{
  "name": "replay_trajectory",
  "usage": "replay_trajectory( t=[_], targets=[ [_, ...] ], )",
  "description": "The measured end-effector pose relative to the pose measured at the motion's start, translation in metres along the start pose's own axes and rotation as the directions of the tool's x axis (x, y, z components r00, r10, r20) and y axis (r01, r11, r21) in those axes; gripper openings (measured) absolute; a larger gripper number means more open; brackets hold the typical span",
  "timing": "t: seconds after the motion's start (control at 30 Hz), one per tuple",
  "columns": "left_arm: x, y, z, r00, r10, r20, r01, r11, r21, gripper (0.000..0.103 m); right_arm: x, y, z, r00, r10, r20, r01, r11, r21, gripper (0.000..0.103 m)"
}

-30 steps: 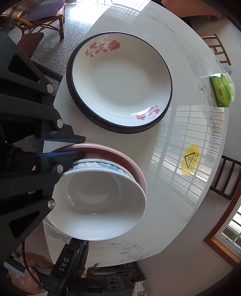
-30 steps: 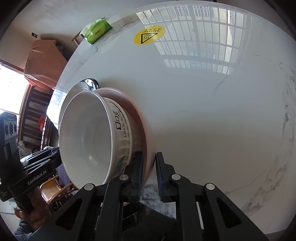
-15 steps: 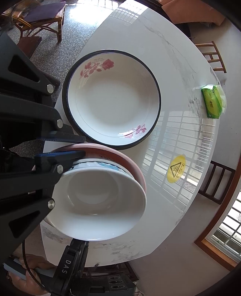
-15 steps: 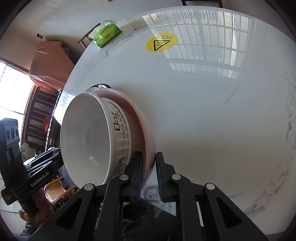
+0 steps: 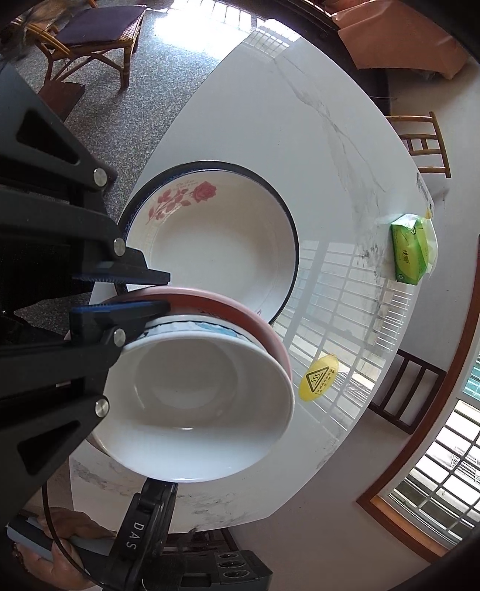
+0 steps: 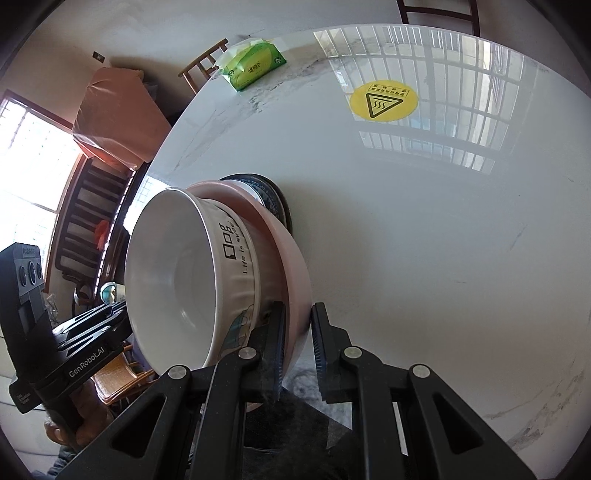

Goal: Organize plates and bowls
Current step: 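Carry the bowl stack over the pink-flowered plate stack and lower it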

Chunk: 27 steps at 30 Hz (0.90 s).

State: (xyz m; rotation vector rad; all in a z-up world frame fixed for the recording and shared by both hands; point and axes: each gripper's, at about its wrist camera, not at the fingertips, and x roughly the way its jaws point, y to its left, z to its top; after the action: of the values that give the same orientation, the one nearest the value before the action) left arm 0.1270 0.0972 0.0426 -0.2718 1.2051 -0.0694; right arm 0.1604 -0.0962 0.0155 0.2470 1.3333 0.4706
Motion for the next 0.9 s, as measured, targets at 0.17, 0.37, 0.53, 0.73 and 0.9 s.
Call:
replay_trajectory(
  t=[0.17, 0.37, 0.53, 0.73, 0.9],
  targets=[
    [-0.011, 0.016, 0.006, 1.0, 0.012, 0.022, -0.012, 1.0, -0.024, 0.008, 0.004, 0.018, 0.011, 1.0, 0.003, -0.006, -0.003, 1.0, -0.029, 0.016],
    [-0.014, 0.035, 0.013, 0.999, 0.022, 0.029, -0.02, 0.998, -0.057, 0.008, 0.01, 0.044, 0.026, 1.0, 0.006, -0.009, -0.007, 0.998, -0.06, 0.016],
    [-0.016, 0.049, 0.017, 0.999, 0.032, 0.035, -0.029, 0.996, -0.079, 0.008, 0.018, 0.058, 0.037, 1.0, 0.012, -0.014, -0.013, 0.997, -0.074, 0.016],
    [-0.01, 0.062, 0.02, 0.999, 0.038, 0.018, -0.036, 0.994, -0.103, 0.007, 0.029, 0.066, 0.045, 0.999, 0.027, -0.024, -0.029, 0.997, -0.074, 0.017],
    [0.001, 0.069, 0.021, 0.999, 0.037, -0.006, -0.037, 0.992, -0.117, 0.007, 0.041, 0.067, 0.052, 0.999, 0.03, -0.041, -0.032, 0.997, -0.068, 0.017]
  ],
)
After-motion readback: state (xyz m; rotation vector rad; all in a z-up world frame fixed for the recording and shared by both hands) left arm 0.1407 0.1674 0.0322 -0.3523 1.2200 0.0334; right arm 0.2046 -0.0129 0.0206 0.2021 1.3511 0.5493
